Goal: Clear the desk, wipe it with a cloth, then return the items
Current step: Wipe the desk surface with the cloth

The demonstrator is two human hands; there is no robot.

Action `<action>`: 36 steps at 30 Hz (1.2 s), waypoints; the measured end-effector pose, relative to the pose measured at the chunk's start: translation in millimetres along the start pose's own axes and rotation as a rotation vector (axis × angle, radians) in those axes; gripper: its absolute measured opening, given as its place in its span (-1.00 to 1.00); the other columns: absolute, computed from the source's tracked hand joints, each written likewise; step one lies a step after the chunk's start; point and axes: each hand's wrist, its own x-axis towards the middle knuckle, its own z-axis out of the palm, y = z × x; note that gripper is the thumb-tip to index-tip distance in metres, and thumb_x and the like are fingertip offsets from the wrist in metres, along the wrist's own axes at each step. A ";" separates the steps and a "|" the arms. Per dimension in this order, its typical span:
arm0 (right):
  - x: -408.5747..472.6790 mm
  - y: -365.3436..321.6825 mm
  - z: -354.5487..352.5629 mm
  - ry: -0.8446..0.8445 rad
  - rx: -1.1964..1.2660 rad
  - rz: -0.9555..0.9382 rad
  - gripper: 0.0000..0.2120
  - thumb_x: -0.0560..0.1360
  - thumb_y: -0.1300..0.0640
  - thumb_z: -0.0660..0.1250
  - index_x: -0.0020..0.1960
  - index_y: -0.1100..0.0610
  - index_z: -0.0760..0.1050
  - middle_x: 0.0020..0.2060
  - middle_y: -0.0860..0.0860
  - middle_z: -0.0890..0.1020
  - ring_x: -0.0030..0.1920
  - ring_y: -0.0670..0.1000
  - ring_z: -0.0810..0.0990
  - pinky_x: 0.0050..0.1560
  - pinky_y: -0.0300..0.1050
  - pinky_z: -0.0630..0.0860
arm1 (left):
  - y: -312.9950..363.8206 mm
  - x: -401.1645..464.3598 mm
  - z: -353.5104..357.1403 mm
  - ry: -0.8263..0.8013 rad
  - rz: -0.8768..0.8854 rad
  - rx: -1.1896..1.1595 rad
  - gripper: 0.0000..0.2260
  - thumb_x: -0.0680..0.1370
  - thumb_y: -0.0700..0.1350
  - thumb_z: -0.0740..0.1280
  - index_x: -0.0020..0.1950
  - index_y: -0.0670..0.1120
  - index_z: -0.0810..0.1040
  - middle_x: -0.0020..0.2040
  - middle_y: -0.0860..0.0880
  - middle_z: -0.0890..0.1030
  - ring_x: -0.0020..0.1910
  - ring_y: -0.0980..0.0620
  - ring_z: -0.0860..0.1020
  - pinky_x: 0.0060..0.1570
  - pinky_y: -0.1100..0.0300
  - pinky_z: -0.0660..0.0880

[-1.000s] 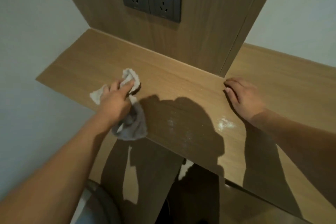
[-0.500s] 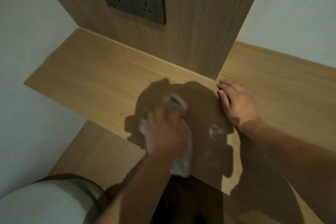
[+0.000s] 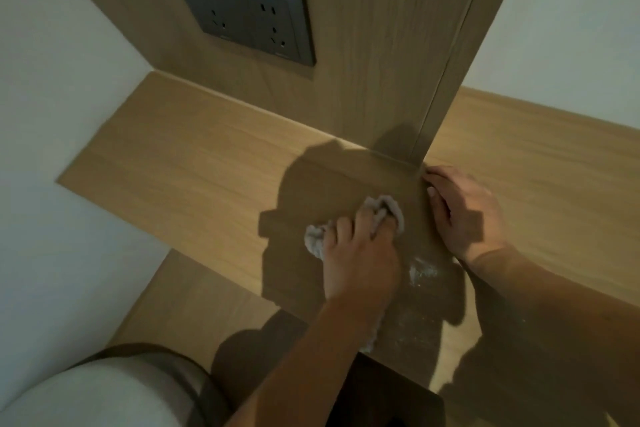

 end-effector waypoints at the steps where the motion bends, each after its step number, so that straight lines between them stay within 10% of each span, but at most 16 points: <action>1: -0.6 -1.5 -0.6 -0.001 0.000 -0.009 -0.63 0.65 0.03 0.12 0.30 0.18 0.53 0.24 0.10 0.58 0.23 0.16 0.52 0.25 0.09 0.47 | -4.7 0.0 -4.6 -0.007 0.087 0.012 -0.70 0.46 0.00 0.29 0.17 0.06 0.62 0.14 -0.09 0.54 -0.03 -0.17 0.52 -0.03 -0.09 0.51; 10: -3.3 -1.3 7.4 0.120 -0.028 -0.015 -0.68 0.63 0.09 0.17 0.21 0.21 0.61 0.20 0.08 0.60 0.16 0.14 0.57 0.22 0.05 0.50 | -169.2 140.7 -31.4 0.169 -0.708 0.112 -0.64 0.62 -0.01 0.14 0.38 0.00 0.50 0.37 -0.20 0.40 0.26 -0.30 0.36 0.28 -0.15 0.23; 14: -0.9 0.4 6.6 0.110 -0.031 -0.019 -0.66 0.64 0.09 0.15 0.24 0.23 0.59 0.20 0.11 0.60 0.17 0.16 0.56 0.22 0.08 0.50 | -90.9 130.2 1.0 0.201 -0.411 0.213 -0.76 0.46 0.01 0.35 0.09 0.02 0.64 0.11 -0.09 0.57 0.01 -0.21 0.50 0.06 -0.04 0.26; 21: -1.8 0.1 2.0 0.031 -0.047 -0.002 -0.62 0.63 0.10 0.10 0.29 0.28 0.52 0.23 0.20 0.59 0.23 0.24 0.54 0.24 0.13 0.49 | -38.2 76.2 -17.7 -0.028 0.212 0.086 -0.58 0.50 0.03 0.06 0.18 0.02 0.62 0.21 -0.08 0.55 0.03 -0.21 0.47 0.04 -0.11 0.40; 29: -1.2 -7.3 1.8 0.020 -0.072 0.066 -0.64 0.64 0.06 0.12 0.31 0.17 0.52 0.24 0.11 0.59 0.22 0.18 0.54 0.26 0.01 0.44 | -186.9 44.3 -37.9 0.101 -0.557 0.096 -0.44 0.55 0.08 0.04 0.52 -0.04 0.38 0.41 -0.30 0.40 0.33 -0.35 0.34 0.34 -0.20 0.25; 36: 0.1 -9.7 -4.3 -0.025 -0.054 0.048 -0.61 0.64 0.06 0.07 0.29 0.20 0.54 0.26 0.13 0.58 0.28 0.18 0.50 0.28 0.07 0.43 | 9.1 -40.8 7.5 -0.007 -0.084 0.006 -0.59 0.57 0.09 0.12 0.40 0.07 0.41 0.39 -0.08 0.40 0.32 -0.19 0.37 0.22 -0.20 0.43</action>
